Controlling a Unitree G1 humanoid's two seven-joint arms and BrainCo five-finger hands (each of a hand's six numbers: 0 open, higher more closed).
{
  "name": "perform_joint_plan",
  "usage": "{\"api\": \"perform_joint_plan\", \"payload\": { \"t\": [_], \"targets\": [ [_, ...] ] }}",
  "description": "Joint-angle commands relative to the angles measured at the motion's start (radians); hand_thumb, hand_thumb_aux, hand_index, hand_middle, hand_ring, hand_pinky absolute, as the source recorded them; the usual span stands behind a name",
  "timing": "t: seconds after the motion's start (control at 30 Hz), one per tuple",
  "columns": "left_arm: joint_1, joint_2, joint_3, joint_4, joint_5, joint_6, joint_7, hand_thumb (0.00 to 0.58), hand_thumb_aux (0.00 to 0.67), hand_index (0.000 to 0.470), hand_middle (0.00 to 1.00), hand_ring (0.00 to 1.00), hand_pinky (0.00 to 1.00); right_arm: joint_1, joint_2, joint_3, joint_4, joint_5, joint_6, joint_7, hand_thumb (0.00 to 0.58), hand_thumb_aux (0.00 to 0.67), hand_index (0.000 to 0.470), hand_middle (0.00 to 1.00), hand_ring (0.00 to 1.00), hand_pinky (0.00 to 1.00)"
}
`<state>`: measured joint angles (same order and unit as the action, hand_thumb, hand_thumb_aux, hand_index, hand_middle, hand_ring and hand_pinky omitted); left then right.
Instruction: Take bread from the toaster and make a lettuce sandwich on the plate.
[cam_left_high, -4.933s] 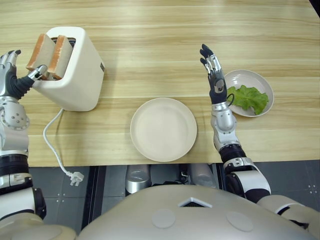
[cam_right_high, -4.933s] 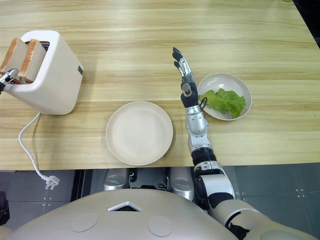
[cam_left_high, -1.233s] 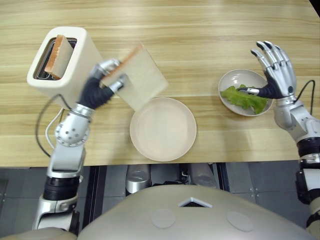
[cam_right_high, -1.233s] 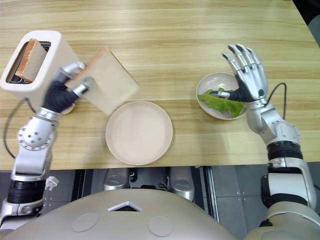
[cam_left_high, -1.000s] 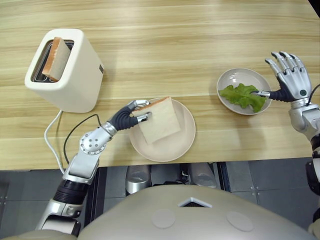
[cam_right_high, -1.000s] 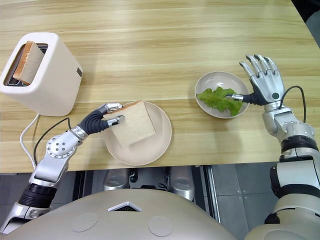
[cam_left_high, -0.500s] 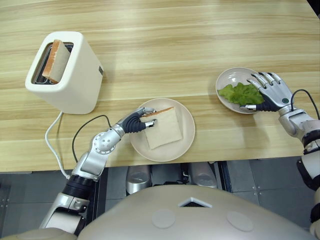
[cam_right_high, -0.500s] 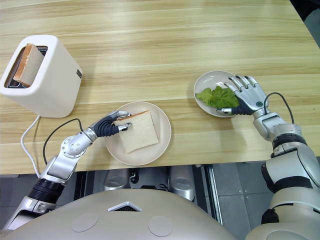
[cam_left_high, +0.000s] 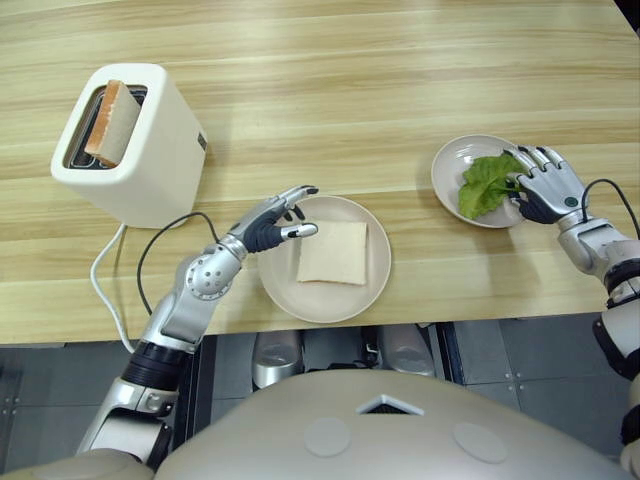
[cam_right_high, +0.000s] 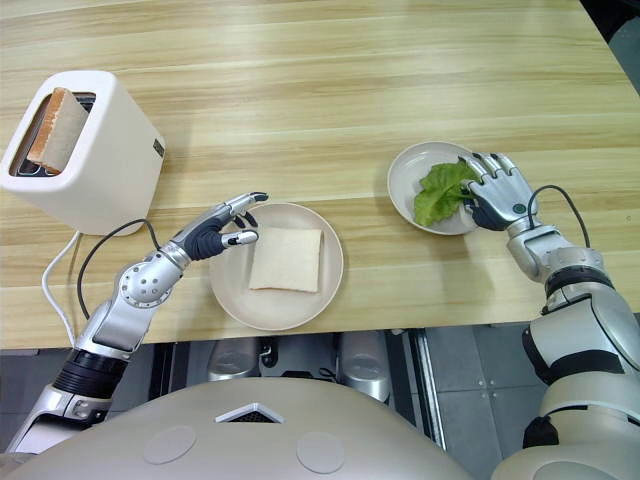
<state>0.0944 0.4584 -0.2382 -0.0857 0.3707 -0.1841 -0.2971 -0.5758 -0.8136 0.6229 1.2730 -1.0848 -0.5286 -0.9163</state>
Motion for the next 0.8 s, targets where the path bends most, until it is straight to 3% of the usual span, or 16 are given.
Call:
{"api": "perform_joint_plan", "payload": {
  "t": [0.03, 0.17, 0.2, 0.3, 0.5, 0.67, 0.8],
  "targets": [
    [-0.007, -0.001, 0.017, 0.027, -0.006, 0.007, 0.005, 0.000, 0.000, 0.000, 0.00, 0.00, 0.00, -0.020, 0.000, 0.013, -0.021, 0.017, -0.024, -0.042, 0.580, 0.670, 0.460, 0.00, 0.00, 0.00],
    [-0.022, 0.000, 0.030, 0.025, -0.006, 0.004, 0.012, 0.000, 0.000, 0.000, 0.00, 0.00, 0.00, -0.026, -0.004, -0.028, -0.059, 0.080, -0.110, -0.077, 0.580, 0.670, 0.460, 0.00, 0.00, 0.00],
    [-0.027, 0.001, 0.035, 0.023, -0.005, 0.002, 0.014, 0.000, 0.000, 0.000, 0.00, 0.00, 0.00, -0.027, -0.006, -0.042, -0.078, 0.102, -0.148, -0.081, 0.580, 0.670, 0.460, 1.00, 1.00, 1.00],
    [-0.042, 0.007, 0.060, 0.008, -0.006, -0.003, 0.029, 0.000, 0.000, 0.000, 0.00, 0.00, 0.00, -0.030, -0.004, -0.070, -0.166, 0.147, -0.246, -0.077, 0.580, 0.670, 0.460, 1.00, 1.00, 1.00],
    [-0.073, -0.021, 0.158, -0.080, -0.037, 0.003, 0.097, 0.000, 0.000, 0.000, 0.00, 0.00, 0.00, 0.017, 0.021, -0.084, -0.509, 0.134, -0.313, -0.051, 0.580, 0.670, 0.460, 1.00, 1.00, 1.00],
    [-0.092, 0.017, 0.265, -0.174, 0.161, 0.032, 0.260, 0.000, 0.000, 0.000, 0.00, 0.00, 0.00, 0.061, 0.105, -0.077, -0.729, 0.135, -0.328, 0.071, 0.580, 0.670, 0.460, 1.00, 1.00, 1.00],
    [-0.101, 0.057, 0.350, -0.188, 0.246, 0.063, 0.330, 0.000, 0.000, 0.000, 0.00, 0.00, 0.00, 0.084, 0.172, -0.071, -0.792, 0.160, -0.359, 0.174, 0.580, 0.670, 0.460, 1.00, 1.00, 1.00]
  ]
}}
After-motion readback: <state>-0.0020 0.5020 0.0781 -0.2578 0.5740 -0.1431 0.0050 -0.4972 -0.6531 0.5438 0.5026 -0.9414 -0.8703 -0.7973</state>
